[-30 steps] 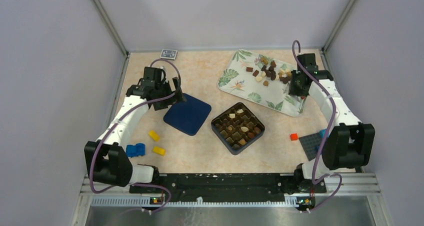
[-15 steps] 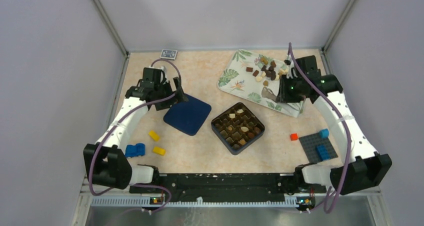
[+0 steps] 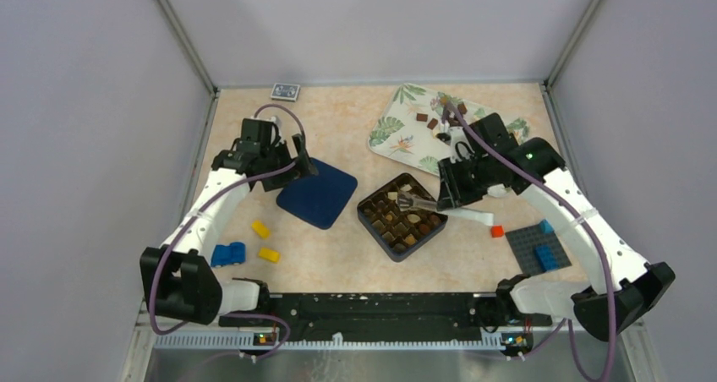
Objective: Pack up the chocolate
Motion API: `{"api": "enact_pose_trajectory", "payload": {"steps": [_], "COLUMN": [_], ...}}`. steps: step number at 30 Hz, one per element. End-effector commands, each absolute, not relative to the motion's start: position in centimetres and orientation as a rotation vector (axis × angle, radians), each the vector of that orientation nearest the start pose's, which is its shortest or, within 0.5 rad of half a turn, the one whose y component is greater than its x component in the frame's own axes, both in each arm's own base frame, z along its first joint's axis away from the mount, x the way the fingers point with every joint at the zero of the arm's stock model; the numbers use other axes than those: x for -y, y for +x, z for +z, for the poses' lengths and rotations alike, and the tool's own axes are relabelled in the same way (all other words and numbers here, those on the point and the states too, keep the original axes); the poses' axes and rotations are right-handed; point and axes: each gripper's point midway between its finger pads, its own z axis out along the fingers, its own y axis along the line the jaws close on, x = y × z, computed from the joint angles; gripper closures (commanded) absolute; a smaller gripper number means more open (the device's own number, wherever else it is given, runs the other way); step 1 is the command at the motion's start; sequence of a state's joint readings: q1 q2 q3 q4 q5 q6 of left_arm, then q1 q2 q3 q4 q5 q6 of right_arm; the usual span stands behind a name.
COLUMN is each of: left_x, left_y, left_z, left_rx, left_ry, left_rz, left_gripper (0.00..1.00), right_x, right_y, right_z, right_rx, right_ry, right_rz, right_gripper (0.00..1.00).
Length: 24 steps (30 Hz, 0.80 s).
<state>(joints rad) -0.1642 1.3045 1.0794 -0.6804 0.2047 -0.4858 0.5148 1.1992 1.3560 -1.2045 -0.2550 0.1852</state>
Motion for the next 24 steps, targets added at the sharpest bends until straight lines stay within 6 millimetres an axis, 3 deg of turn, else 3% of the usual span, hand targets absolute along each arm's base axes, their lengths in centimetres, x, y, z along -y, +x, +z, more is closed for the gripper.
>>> {"api": "enact_pose_trajectory", "payload": {"steps": [1,17,24], "left_x": [10.5,10.5,10.4], "left_y": [31.0,29.9,30.0], "left_z": [17.3,16.7,16.7], "left_rx": [-2.442,-2.457,-2.460], "left_ry": [-0.318,-0.330,-0.329], "left_rz": [-0.542,-0.550,-0.544], "left_gripper": [0.01,0.01,0.01], "right_x": [-18.4,-18.3,-18.7], "right_y": [17.6,17.2,17.6], "right_z": [23.1,19.7,19.5], "right_rx": [-2.596,-2.659,-2.648], "right_ry": [-0.613,-0.677,-0.661], "right_rz": [0.642,0.578,0.600], "right_gripper": [1.00,1.00,0.75]}}
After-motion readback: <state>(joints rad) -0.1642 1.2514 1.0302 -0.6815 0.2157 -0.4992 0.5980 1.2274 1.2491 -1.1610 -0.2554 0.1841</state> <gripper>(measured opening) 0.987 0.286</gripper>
